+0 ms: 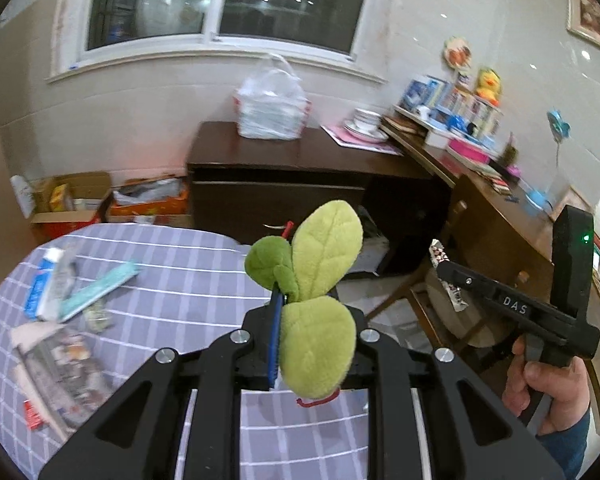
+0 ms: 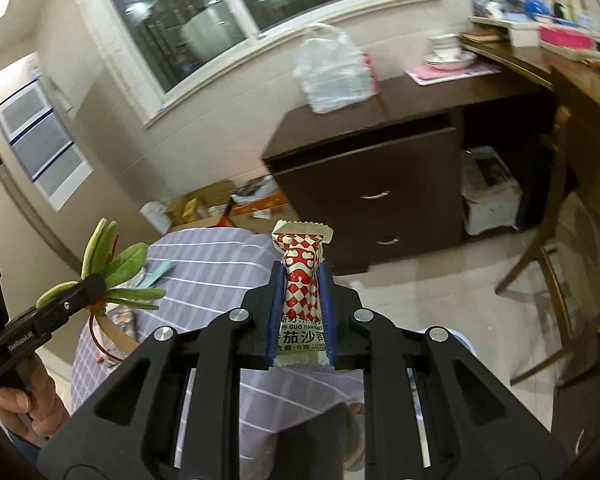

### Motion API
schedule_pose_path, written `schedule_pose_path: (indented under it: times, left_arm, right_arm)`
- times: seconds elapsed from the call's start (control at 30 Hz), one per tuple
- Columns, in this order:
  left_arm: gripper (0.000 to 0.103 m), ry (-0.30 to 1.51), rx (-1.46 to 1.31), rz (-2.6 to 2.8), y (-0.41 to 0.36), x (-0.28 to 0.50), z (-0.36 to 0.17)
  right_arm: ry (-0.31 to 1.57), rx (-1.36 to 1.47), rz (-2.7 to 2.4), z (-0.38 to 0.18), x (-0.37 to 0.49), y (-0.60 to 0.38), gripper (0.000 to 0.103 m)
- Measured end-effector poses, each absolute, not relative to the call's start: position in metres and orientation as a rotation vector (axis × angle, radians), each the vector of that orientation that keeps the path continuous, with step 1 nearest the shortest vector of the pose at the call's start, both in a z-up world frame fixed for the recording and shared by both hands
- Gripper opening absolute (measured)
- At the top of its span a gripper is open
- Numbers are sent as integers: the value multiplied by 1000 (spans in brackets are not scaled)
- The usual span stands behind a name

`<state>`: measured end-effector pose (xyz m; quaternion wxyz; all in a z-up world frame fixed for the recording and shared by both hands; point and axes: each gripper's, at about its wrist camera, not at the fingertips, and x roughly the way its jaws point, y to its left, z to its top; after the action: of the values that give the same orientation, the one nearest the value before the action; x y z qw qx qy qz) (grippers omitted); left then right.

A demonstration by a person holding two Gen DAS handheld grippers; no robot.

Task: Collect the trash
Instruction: 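Carry both items to the wastebasket and open both tools to drop them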

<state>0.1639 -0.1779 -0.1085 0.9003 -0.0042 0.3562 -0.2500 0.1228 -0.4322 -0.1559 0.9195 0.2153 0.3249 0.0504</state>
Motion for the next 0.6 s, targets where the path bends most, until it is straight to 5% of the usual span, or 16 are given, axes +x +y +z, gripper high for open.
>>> schedule_pose_path:
  times: [0.6]
  left_arm:
    - [19,988,194,-642,-337,201,-214]
  right_arm:
    - [827,554,-64,-241,129,-520,18]
